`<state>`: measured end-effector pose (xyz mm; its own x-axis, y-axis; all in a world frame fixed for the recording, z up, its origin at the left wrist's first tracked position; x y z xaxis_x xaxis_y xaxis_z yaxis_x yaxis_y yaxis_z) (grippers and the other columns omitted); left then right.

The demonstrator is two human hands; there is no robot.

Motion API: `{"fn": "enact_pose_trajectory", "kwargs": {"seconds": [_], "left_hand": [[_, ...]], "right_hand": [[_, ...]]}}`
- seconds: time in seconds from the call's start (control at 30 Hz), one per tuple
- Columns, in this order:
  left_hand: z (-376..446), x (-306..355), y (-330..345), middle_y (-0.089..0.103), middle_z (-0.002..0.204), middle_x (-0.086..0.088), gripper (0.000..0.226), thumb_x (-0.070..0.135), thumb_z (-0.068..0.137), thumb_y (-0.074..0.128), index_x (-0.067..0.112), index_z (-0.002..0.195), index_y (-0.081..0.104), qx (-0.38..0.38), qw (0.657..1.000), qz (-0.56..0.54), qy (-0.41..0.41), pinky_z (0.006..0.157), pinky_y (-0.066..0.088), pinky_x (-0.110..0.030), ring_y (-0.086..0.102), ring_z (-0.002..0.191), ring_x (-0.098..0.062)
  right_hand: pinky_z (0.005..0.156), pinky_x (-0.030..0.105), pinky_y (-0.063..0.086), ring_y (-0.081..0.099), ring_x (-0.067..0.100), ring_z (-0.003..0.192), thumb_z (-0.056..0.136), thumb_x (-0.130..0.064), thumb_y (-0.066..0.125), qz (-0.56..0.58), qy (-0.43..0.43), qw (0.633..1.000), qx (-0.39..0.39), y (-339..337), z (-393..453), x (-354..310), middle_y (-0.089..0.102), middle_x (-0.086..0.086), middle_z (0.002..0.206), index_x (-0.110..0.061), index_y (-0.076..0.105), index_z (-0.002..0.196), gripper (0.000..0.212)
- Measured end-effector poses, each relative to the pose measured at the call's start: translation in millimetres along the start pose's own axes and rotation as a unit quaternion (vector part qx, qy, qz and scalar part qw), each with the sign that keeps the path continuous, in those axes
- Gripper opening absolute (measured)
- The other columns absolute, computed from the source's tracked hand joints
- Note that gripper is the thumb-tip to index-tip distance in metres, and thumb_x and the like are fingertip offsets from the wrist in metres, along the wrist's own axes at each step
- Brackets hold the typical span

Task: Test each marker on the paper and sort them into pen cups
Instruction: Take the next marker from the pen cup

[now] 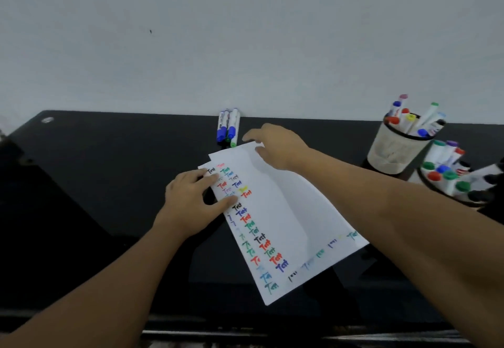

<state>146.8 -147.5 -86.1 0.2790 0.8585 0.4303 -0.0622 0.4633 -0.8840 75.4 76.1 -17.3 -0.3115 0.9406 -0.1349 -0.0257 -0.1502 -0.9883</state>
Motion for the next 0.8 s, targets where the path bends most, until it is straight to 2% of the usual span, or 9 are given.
{"fn": "enact_pose_trajectory", "kwargs": {"seconds": [0.13, 0.27, 0.33, 0.47, 0.53, 0.6, 0.67, 0.73, 0.8], "left_hand": [[2.4, -5.2, 3.0, 0.046, 0.149, 0.009, 0.093, 0.093, 0.071, 0.04, 0.034, 0.14, 0.058, 0.016, 1.0, -0.016, 0.001, 0.12, 0.021, -0.046, 0.032, 0.141, -0.014], [3.3, -8.3, 5.1, 0.045, 0.147, 0.012, 0.077, 0.082, 0.08, 0.053, 0.034, 0.141, 0.057, 0.025, 0.999, -0.019, 0.004, 0.119, 0.018, -0.042, 0.029, 0.139, -0.01], [3.6, -10.0, 5.4, 0.044, 0.147, 0.013, 0.072, 0.078, 0.083, 0.056, 0.035, 0.141, 0.057, 0.027, 0.999, -0.017, 0.004, 0.119, 0.017, -0.041, 0.028, 0.139, -0.009], [4.3, -10.8, 5.4, 0.044, 0.147, 0.014, 0.071, 0.078, 0.083, 0.057, 0.036, 0.141, 0.057, 0.03, 0.999, -0.013, 0.004, 0.118, 0.017, -0.04, 0.027, 0.138, -0.008], [5.1, -11.2, 4.7, 0.045, 0.147, 0.014, 0.072, 0.078, 0.083, 0.057, 0.036, 0.141, 0.057, 0.03, 0.999, -0.015, 0.0, 0.119, 0.018, -0.041, 0.028, 0.139, -0.009], [5.8, -11.3, 3.9, 0.045, 0.147, 0.013, 0.072, 0.077, 0.083, 0.057, 0.036, 0.141, 0.056, 0.028, 0.999, -0.016, -0.002, 0.119, 0.018, -0.041, 0.029, 0.139, -0.01], [5.5, -12.1, 4.2, 0.044, 0.148, 0.013, 0.071, 0.077, 0.083, 0.056, 0.036, 0.141, 0.056, 0.024, 1.0, -0.011, -0.004, 0.119, 0.018, -0.041, 0.028, 0.14, -0.01], [4.3, -12.6, 4.4, 0.044, 0.148, 0.013, 0.071, 0.077, 0.084, 0.055, 0.036, 0.142, 0.055, 0.022, 1.0, -0.009, -0.007, 0.119, 0.018, -0.041, 0.028, 0.14, -0.01], [3.2, -11.8, 3.6, 0.043, 0.149, 0.013, 0.072, 0.078, 0.083, 0.055, 0.036, 0.142, 0.055, 0.022, 1.0, -0.011, -0.008, 0.119, 0.018, -0.041, 0.028, 0.14, -0.01]], "right_hand": [[0.077, 0.034, 0.039, 0.058, 0.024, 0.101, 0.102, -0.009, 0.049, -0.066, -0.028, 0.996, 0.049, 7.9, 41.3, -11.2, 0.056, 0.004, 0.124, -0.04, 0.049, 0.147, 0.055], [0.082, 0.038, 0.042, 0.057, 0.027, 0.108, 0.096, -0.004, 0.056, -0.155, -0.079, 0.984, 0.039, 15.2, 70.6, -22.4, 0.052, 0.008, 0.135, -0.037, 0.047, 0.149, 0.063], [0.081, 0.038, 0.042, 0.058, 0.029, 0.109, 0.096, -0.006, 0.059, -0.187, -0.103, 0.976, 0.038, 20.3, 80.5, -25.9, 0.051, 0.009, 0.138, -0.035, 0.049, 0.147, 0.06], [0.069, 0.037, 0.04, 0.056, 0.031, 0.085, 0.095, -0.003, 0.058, -0.191, -0.136, 0.971, 0.051, 31.1, 90.5, -28.0, 0.054, 0.007, 0.129, -0.027, 0.06, 0.133, 0.045], [0.066, 0.037, 0.038, 0.052, 0.03, 0.08, 0.094, 0.0, 0.057, -0.187, -0.149, 0.969, 0.065, 32.1, 92.1, -28.0, 0.055, 0.007, 0.123, -0.022, 0.063, 0.127, 0.04], [0.068, 0.037, 0.036, 0.054, 0.03, 0.085, 0.092, -0.001, 0.062, -0.2, -0.174, 0.96, 0.093, 32.0, 91.1, -28.5, 0.058, 0.01, 0.115, -0.015, 0.066, 0.119, 0.031], [0.076, 0.04, 0.041, 0.057, 0.034, 0.091, 0.087, 0.001, 0.068, -0.203, -0.191, 0.952, 0.127, 33.8, 90.2, -26.5, 0.061, 0.014, 0.115, -0.009, 0.069, 0.11, 0.025], [0.088, 0.043, 0.044, 0.06, 0.037, 0.097, 0.086, -0.001, 0.07, -0.203, -0.2, 0.948, 0.143, 34.9, 90.3, -24.0, 0.063, 0.016, 0.124, -0.008, 0.069, 0.109, 0.024], [0.088, 0.041, 0.042, 0.061, 0.033, 0.099, 0.096, -0.012, 0.065, -0.202, -0.2, 0.951, 0.123, 34.7, 88.5, -21.6, 0.064, 0.013, 0.124, -0.012, 0.067, 0.116, 0.02]]}}
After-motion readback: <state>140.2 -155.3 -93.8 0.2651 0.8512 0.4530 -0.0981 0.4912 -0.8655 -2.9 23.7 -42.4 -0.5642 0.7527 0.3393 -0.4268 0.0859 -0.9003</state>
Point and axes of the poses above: each hand's wrist, its own z-axis towards the middle knuckle, its own y-axis out of the palm, x = y × z, the point moved 4 cm from there along z, towards the middle knuckle
